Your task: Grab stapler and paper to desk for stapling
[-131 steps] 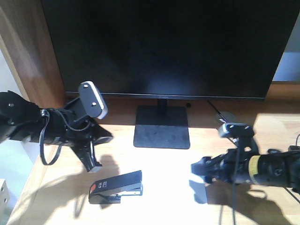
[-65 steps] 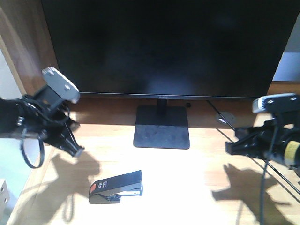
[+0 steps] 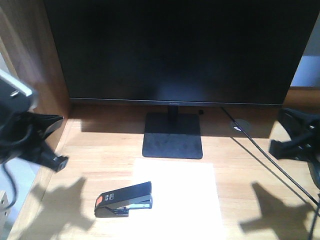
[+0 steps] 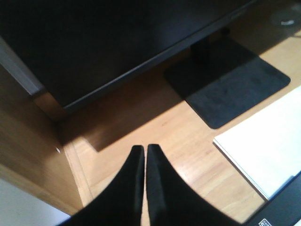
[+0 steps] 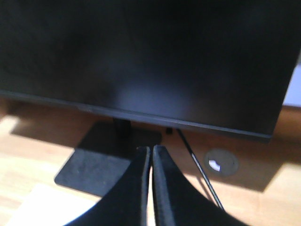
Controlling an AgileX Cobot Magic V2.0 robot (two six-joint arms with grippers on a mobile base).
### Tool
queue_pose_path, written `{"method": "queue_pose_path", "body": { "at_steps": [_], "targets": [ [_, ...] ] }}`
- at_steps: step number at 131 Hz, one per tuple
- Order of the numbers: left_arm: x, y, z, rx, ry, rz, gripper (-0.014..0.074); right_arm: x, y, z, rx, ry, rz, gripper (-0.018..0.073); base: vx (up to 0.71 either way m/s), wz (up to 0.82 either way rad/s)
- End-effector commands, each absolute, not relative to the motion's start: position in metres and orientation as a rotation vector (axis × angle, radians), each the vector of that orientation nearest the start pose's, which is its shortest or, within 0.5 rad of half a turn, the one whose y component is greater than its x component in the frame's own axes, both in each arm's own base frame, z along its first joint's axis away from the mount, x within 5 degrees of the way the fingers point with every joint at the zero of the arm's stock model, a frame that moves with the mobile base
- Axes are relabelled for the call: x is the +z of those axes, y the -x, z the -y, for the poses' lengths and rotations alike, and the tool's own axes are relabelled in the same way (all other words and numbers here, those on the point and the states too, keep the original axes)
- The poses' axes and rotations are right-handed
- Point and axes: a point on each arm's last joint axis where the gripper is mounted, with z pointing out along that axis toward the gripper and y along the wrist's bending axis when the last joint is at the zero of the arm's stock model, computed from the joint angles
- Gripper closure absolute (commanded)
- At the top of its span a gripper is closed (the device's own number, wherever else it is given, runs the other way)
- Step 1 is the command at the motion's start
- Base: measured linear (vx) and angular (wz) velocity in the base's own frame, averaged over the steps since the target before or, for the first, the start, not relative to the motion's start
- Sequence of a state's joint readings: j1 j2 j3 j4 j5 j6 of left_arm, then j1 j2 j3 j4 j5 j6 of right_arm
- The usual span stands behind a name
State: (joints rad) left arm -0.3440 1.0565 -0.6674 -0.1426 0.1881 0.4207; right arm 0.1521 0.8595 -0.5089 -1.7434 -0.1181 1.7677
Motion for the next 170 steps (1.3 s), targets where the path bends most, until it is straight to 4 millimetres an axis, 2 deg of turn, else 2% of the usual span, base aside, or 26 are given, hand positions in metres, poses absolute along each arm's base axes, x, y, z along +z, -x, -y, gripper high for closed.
{"method": "queue_pose_path", "body": {
  "at_steps": [1, 23, 43, 71, 91, 170],
  "targets": [
    [0.313, -0.19, 0.069, -0.064, -0.549, -1.758, 0.0603, 0.301, -0.159, -0.033, 0.202, 0.197, -1.776, 0.0566, 0.0, 0.0],
    [0.313, -0.154, 0.055, -0.062, -0.514, -1.654, 0.0603, 0.284, -0.125, -0.028, 0.2, 0.197, -1.727, 0.0566, 0.0, 0.0],
    [0.304, -0.124, 0.044, -0.062, -0.5, -1.597, 0.0603, 0.269, -0.098, -0.024, 0.198, 0.197, -1.658, 0.0565, 0.0, 0.0],
    [0.285, -0.096, 0.035, -0.064, -0.487, -1.55, 0.0603, 0.262, -0.08, -0.021, 0.192, 0.189, -1.583, 0.0565, 0.0, 0.0],
    [0.283, -0.09, 0.032, -0.066, -0.478, -1.525, 0.0603, 0.262, -0.08, -0.02, 0.19, 0.186, -1.578, 0.0565, 0.0, 0.0],
    [0.282, -0.09, 0.032, -0.066, -0.478, -1.526, 0.0603, 0.262, -0.08, -0.02, 0.191, 0.187, -1.578, 0.0565, 0.0, 0.0]
  ]
}}
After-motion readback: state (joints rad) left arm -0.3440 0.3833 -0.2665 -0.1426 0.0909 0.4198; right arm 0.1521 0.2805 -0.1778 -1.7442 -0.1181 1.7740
